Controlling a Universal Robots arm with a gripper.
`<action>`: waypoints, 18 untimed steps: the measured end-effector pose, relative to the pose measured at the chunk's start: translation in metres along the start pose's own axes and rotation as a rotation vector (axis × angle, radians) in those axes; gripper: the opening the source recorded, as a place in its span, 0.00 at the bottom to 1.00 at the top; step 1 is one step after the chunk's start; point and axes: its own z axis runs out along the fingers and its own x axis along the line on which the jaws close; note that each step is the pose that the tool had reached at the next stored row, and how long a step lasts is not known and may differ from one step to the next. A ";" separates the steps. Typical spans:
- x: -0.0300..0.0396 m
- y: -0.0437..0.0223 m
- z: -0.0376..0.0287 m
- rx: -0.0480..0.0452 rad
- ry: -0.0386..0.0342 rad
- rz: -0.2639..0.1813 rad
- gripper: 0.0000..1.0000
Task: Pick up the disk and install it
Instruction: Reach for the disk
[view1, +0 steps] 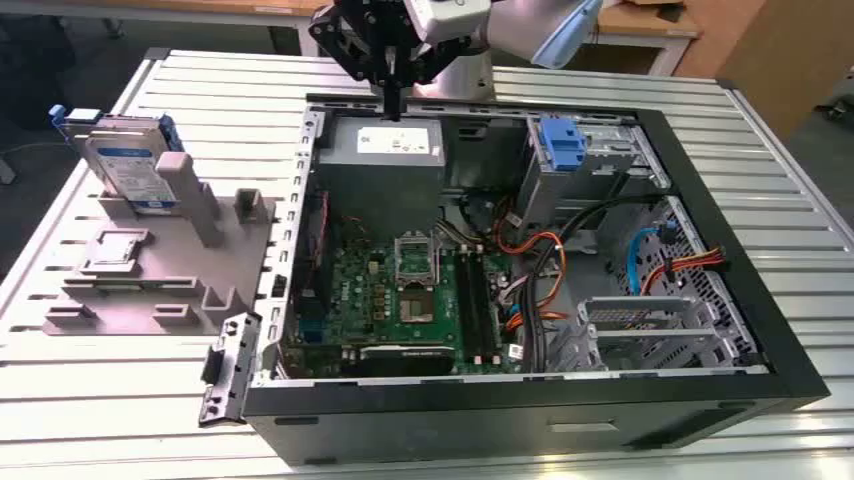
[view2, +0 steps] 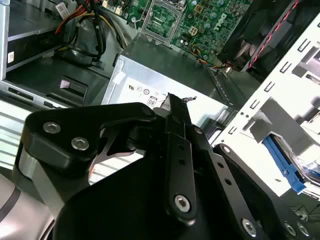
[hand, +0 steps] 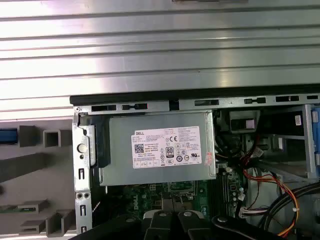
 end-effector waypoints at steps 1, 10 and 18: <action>0.0000 0.0000 0.0000 0.0001 0.0000 0.000 0.10; 0.0032 -0.0002 -0.0001 0.0000 0.0000 0.000 0.10; 0.0150 -0.0010 -0.0002 -0.0001 -0.0001 0.000 0.10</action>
